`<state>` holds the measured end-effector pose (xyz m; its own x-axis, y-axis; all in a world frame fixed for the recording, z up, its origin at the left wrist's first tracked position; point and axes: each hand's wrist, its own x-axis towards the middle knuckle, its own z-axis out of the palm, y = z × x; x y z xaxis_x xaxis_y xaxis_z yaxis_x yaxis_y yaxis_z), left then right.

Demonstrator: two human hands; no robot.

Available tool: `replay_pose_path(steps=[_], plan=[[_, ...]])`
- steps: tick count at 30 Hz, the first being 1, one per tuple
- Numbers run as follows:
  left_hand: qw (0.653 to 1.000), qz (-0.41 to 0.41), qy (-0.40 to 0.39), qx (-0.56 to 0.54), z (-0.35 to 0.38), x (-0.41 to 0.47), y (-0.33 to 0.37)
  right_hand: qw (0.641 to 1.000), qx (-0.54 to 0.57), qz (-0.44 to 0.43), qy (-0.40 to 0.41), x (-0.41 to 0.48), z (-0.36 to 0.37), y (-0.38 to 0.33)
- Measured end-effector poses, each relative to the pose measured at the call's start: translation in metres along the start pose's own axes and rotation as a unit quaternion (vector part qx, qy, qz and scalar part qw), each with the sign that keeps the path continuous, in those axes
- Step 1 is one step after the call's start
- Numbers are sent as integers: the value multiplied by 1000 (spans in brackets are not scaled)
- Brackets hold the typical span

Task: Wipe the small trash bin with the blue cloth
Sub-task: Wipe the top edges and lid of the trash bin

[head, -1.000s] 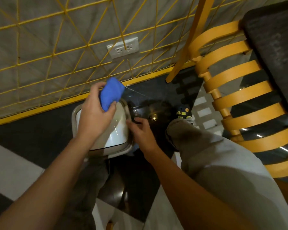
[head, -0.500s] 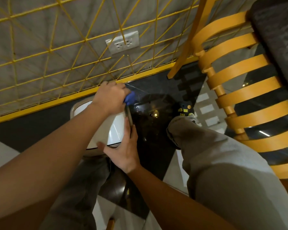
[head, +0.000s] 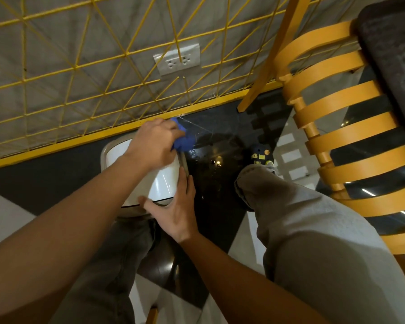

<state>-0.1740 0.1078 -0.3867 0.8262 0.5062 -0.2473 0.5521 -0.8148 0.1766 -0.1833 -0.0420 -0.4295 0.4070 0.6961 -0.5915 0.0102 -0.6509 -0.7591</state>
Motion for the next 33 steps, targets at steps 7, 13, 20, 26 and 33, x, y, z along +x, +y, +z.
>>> replay_pose_path(steps=[7, 13, 20, 26, 33], plan=[[871, -298, 159, -357, -11, 0, -18, 999, -12, 26, -17, -1, -1, 1], [856, -280, 211, -380, -17, -30, -9, 998, -4, 46, -35, 1, -4, 2], [972, -111, 125, -166, 10, -80, 18, 997, 54, 37, -29, 1, 0, 5], [859, -304, 283, -300, 26, -85, 13, 997, 48, 43, -39, -1, 1, 4], [792, -391, 328, -336, 22, -76, 26, 999, 29, 33, -26, -2, 0, 5]])
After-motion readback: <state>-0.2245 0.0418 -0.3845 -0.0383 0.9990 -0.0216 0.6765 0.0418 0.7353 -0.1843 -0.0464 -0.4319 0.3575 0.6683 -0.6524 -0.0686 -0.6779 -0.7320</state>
